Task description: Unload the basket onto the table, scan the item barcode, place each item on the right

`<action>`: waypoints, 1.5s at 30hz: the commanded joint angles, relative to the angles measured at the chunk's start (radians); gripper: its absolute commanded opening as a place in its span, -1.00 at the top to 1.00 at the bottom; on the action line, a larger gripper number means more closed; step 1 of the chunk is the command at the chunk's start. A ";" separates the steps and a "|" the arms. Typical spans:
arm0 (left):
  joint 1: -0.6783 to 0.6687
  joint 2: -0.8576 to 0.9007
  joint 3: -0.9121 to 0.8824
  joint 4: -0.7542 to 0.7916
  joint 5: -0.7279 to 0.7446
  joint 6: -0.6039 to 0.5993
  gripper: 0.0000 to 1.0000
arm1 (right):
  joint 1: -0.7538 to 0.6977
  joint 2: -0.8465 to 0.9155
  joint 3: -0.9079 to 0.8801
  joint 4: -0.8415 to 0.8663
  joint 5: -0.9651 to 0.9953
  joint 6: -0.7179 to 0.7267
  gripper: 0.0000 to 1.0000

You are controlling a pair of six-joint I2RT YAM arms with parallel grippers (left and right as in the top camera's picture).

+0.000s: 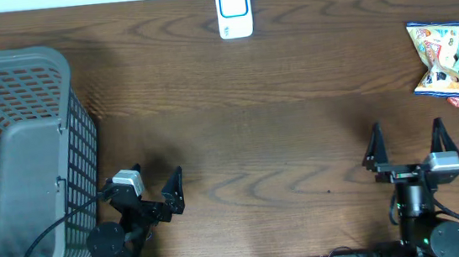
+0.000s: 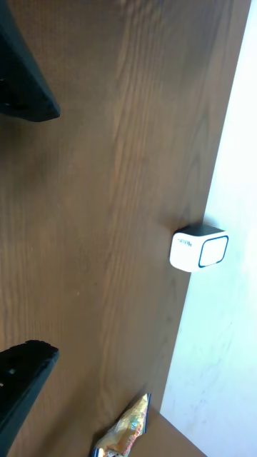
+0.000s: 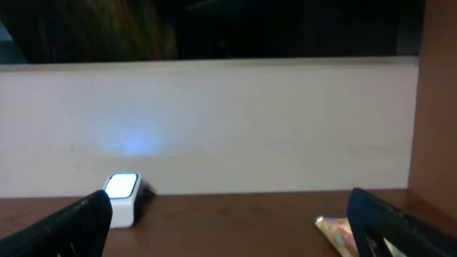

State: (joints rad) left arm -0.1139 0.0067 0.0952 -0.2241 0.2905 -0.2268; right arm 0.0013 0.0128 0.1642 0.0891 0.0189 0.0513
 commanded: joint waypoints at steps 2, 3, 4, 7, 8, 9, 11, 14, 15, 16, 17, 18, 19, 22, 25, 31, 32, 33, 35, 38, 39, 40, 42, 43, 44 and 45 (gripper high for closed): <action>0.003 -0.002 -0.016 -0.022 0.016 0.020 -0.96 | 0.012 -0.008 -0.075 0.036 0.005 0.031 -0.99; 0.003 -0.002 -0.016 -0.022 0.016 0.020 -0.96 | 0.012 -0.008 -0.092 0.036 0.006 0.031 -0.99; 0.003 -0.002 -0.016 -0.022 0.016 0.020 -0.96 | 0.012 -0.008 -0.102 0.036 0.006 0.031 -0.99; 0.003 -0.002 -0.016 -0.022 0.016 0.020 -0.96 | 0.011 -0.008 -0.141 0.035 0.005 0.030 -0.99; 0.003 -0.002 -0.016 -0.022 0.016 0.021 -0.96 | 0.011 -0.008 -0.150 0.035 0.005 0.030 -0.98; 0.003 -0.002 -0.016 -0.022 0.016 0.020 -0.96 | 0.011 -0.008 -0.158 0.036 0.005 0.030 -0.99; 0.003 -0.002 -0.016 -0.022 0.016 0.020 -0.96 | 0.008 -0.008 -0.159 0.012 0.010 0.030 -0.99; 0.003 -0.002 -0.016 -0.022 0.016 0.020 -0.95 | -0.018 -0.008 -0.159 -0.004 0.006 0.031 -0.98; 0.003 -0.002 -0.016 -0.022 0.016 0.020 -0.96 | -0.031 -0.008 -0.159 -0.010 -0.004 0.031 -0.99; 0.003 -0.002 -0.016 -0.022 0.016 0.020 -0.96 | -0.047 -0.008 -0.159 -0.019 -0.013 0.031 -0.98; 0.003 -0.002 -0.016 -0.022 0.016 0.020 -0.96 | -0.059 -0.008 -0.159 -0.029 -0.021 0.031 -0.99; 0.003 -0.002 -0.016 -0.022 0.016 0.020 -0.96 | -0.069 -0.008 -0.159 -0.042 -0.026 0.031 -0.98; 0.003 -0.002 -0.016 -0.022 0.016 0.020 -0.96 | -0.079 -0.008 -0.159 -0.063 -0.029 0.030 -0.98; 0.003 -0.002 -0.016 -0.022 0.016 0.020 -0.96 | -0.092 -0.008 -0.159 -0.146 -0.029 0.030 -0.98; 0.003 -0.002 -0.016 -0.022 0.016 0.020 -0.96 | -0.092 -0.008 -0.159 -0.166 -0.030 0.030 -0.99; 0.003 -0.002 -0.016 -0.022 0.016 0.020 -0.96 | -0.092 -0.008 -0.159 -0.165 -0.026 0.030 -0.99; 0.003 -0.002 -0.016 -0.022 0.016 0.020 -0.96 | -0.092 -0.008 -0.159 -0.164 -0.026 0.030 -0.99; 0.003 -0.002 -0.016 -0.022 0.016 0.020 -0.95 | -0.092 -0.008 -0.159 -0.164 -0.026 0.030 -0.99; 0.003 -0.002 -0.016 -0.022 0.016 0.021 -0.96 | -0.093 -0.007 -0.159 -0.164 -0.026 0.030 -0.99; 0.003 -0.002 -0.016 -0.022 0.016 0.020 -0.96 | -0.093 -0.007 -0.159 -0.164 -0.026 0.030 -0.99; 0.003 -0.002 -0.016 -0.022 0.016 0.020 -0.96 | -0.093 -0.007 -0.159 -0.164 -0.026 0.030 -0.99; 0.003 -0.002 -0.016 -0.022 0.016 0.020 -0.95 | -0.093 -0.007 -0.159 -0.164 -0.026 0.030 -0.99; 0.003 -0.002 -0.016 -0.022 0.016 0.020 -0.96 | -0.093 -0.007 -0.159 -0.164 -0.026 0.030 -0.99; 0.003 -0.002 -0.016 -0.022 0.016 0.020 -0.96 | -0.093 -0.007 -0.159 -0.164 -0.026 0.030 -0.98; 0.003 -0.002 -0.016 -0.022 0.016 0.020 -0.95 | -0.093 -0.007 -0.159 -0.164 -0.026 0.030 -0.99; 0.003 -0.002 -0.016 -0.022 0.016 0.020 -0.96 | -0.093 -0.007 -0.159 -0.164 -0.026 0.030 -0.99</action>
State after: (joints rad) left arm -0.1139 0.0067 0.0952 -0.2241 0.2905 -0.2268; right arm -0.0864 0.0120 0.0071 -0.0708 -0.0040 0.0689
